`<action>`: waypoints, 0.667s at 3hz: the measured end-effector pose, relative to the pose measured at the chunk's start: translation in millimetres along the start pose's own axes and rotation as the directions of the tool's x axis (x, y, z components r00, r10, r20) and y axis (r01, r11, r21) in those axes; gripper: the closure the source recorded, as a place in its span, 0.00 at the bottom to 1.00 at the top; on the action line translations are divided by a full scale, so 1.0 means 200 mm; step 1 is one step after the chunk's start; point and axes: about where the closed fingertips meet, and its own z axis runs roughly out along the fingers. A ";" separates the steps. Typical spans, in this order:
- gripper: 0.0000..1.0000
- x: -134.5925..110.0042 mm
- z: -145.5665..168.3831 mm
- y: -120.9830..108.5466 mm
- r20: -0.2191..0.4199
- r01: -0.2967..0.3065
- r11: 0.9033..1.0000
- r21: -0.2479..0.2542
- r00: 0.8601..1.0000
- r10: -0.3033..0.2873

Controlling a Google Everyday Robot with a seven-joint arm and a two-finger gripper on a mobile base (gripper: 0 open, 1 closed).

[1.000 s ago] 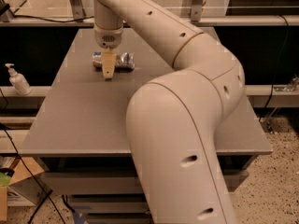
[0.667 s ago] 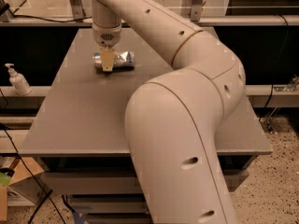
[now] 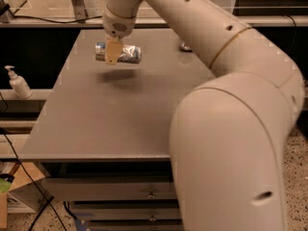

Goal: Place redbull can upright

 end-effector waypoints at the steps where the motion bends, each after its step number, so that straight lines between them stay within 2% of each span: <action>1: 1.00 0.03 -0.15 0.06 0.192 -0.029 0.999 0.046 0.981 0.020; 2: 1.00 0.07 -0.27 0.14 0.372 -0.075 0.994 0.073 0.927 0.043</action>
Offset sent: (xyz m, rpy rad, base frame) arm -0.0556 -0.0715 0.0652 0.6514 -0.0360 -0.0208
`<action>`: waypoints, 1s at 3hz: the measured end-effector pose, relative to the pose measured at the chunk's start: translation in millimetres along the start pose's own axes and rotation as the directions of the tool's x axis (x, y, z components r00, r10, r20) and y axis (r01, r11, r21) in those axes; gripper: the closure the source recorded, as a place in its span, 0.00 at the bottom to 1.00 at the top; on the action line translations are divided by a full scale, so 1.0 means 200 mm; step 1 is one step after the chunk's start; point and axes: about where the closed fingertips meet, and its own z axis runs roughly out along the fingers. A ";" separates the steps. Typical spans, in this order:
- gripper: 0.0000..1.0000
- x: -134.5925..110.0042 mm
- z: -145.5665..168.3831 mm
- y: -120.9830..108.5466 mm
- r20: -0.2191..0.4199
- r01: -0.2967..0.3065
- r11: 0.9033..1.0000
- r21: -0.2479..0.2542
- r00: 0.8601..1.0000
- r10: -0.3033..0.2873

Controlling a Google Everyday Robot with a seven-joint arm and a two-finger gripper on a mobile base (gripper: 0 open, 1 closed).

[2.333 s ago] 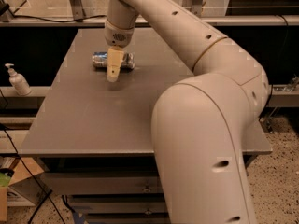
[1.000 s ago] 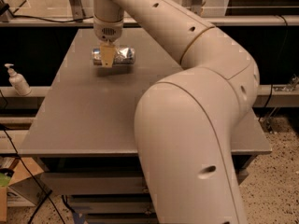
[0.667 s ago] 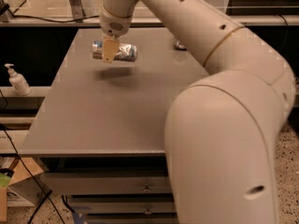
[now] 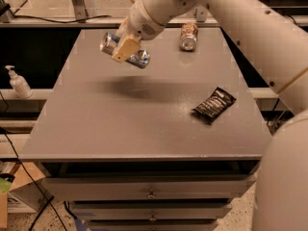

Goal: Place redbull can upright

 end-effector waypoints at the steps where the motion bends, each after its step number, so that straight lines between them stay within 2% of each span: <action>1: 1.00 -0.01 -0.07 0.06 0.165 -0.022 0.999 0.038 0.986 0.015; 2: 1.00 -0.01 -0.13 0.09 0.292 -0.043 0.996 0.075 0.956 0.020; 3: 1.00 -0.02 -0.14 0.09 0.301 -0.043 0.996 0.079 0.953 0.017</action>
Offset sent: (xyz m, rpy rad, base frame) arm -0.0315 -0.0345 0.0268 0.4726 -0.0714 -0.0149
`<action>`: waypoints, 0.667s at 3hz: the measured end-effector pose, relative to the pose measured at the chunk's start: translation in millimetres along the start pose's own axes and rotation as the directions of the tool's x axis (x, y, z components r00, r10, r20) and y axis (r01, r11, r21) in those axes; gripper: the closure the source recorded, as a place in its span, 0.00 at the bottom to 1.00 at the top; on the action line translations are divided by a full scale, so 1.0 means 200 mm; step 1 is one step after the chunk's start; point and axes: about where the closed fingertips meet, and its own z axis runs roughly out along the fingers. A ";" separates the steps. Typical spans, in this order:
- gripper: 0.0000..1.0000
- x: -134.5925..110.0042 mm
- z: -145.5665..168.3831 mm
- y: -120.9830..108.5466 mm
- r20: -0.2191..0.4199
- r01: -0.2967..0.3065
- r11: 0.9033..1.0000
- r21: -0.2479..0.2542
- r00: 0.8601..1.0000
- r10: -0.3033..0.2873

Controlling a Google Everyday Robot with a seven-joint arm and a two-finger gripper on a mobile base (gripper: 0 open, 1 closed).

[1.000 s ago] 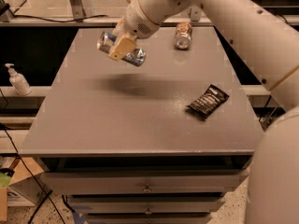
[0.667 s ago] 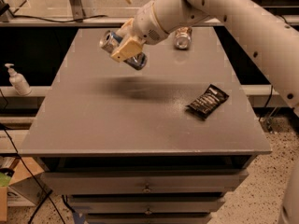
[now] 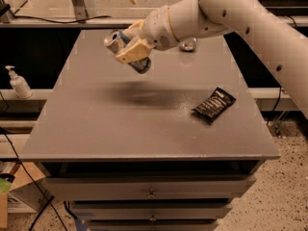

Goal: Place redbull can upright

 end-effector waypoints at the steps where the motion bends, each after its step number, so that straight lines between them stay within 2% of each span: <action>1: 1.00 0.04 0.01 0.01 0.075 -0.043 0.999 0.003 0.996 0.042; 2: 1.00 0.02 0.01 0.01 0.203 -0.095 0.996 -0.002 0.975 0.093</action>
Offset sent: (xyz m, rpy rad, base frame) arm -0.0001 -0.0112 -0.0022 0.3248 0.0873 0.0038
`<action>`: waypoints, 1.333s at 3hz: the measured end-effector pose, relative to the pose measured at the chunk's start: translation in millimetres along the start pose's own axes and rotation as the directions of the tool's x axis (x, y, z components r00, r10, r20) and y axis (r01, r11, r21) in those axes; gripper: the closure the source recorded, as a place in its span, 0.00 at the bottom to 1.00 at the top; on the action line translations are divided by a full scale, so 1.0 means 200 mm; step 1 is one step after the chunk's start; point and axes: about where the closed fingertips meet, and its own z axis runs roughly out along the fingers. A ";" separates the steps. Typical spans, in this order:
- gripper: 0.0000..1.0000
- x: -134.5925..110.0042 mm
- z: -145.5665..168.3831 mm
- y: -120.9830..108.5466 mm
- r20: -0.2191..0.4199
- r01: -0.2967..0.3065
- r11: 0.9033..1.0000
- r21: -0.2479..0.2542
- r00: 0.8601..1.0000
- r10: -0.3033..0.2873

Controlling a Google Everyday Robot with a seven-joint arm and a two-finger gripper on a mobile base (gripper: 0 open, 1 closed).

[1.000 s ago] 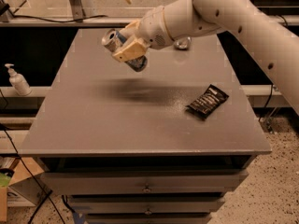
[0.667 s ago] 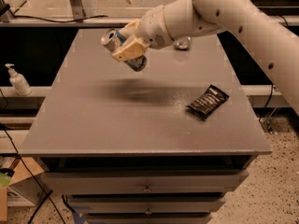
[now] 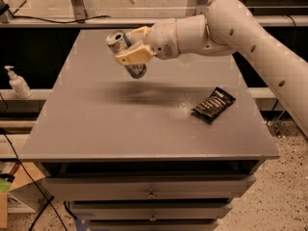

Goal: Place redbull can upright

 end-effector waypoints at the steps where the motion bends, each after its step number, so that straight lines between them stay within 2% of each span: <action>1: 1.00 -0.02 0.01 0.00 0.063 -0.019 1.000 -0.003 0.998 0.019; 2: 1.00 0.01 0.00 -0.01 0.150 -0.046 0.999 0.012 0.988 0.044; 3: 0.92 0.08 0.01 -0.03 0.221 -0.077 0.997 0.024 0.973 0.070; 4: 0.76 0.12 0.00 -0.05 0.279 -0.103 0.994 0.036 0.956 0.089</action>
Offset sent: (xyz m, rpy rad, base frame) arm 0.0120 -0.0135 -0.0126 0.2837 0.0223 -0.0162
